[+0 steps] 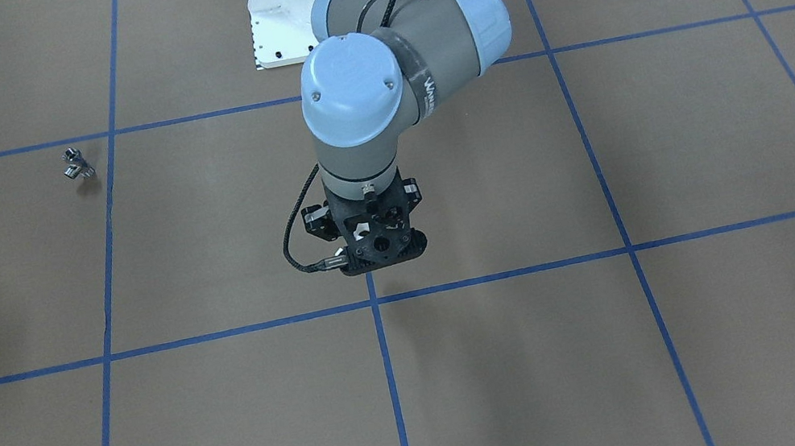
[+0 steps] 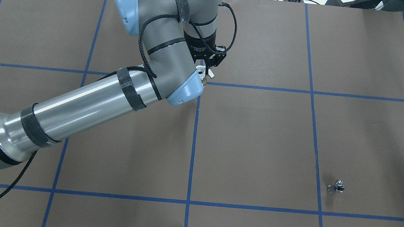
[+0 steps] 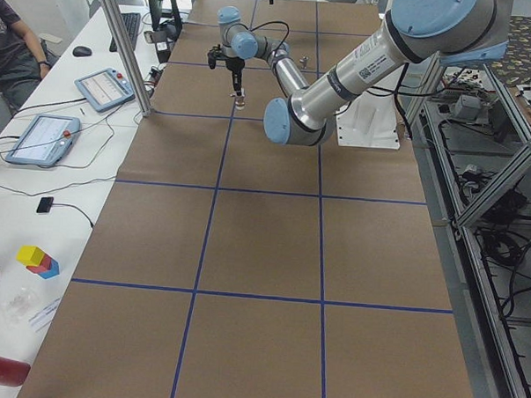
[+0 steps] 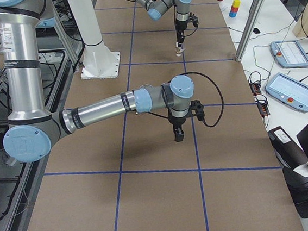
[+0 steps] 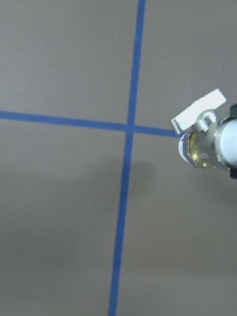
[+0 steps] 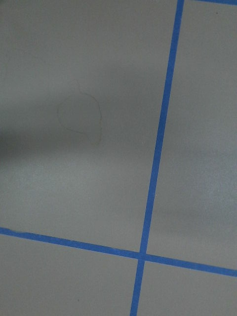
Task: Assemble PPR valve and pipe with both arms
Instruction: 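Lift the valve with the left gripper and carry it to the table center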
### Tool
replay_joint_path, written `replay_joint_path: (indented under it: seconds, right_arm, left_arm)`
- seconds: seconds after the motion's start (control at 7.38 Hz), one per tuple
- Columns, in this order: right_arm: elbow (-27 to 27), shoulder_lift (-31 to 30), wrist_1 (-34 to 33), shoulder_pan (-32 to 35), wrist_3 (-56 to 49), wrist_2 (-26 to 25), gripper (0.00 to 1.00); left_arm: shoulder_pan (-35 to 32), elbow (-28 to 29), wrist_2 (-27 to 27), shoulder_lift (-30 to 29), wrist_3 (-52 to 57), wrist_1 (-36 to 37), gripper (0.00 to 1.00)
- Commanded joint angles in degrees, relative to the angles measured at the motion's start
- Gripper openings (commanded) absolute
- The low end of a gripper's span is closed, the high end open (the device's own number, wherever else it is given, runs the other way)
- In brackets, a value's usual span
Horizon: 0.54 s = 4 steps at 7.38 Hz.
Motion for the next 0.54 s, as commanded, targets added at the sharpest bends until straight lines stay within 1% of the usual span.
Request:
replay_joint_path:
  seconds: [0.0, 0.41]
  right_arm:
    - [0.2, 0.2, 0.0, -0.1, 0.0, 0.0, 0.99]
    - [0.5, 0.2, 0.0, -0.1, 0.0, 0.0, 0.99]
  left_arm:
    - [1.0, 4.4, 1.1, -1.5, 0.2, -1.8, 0.0]
    - [1.4, 6.4, 1.6, -2.2, 0.5, -2.1, 0.0]
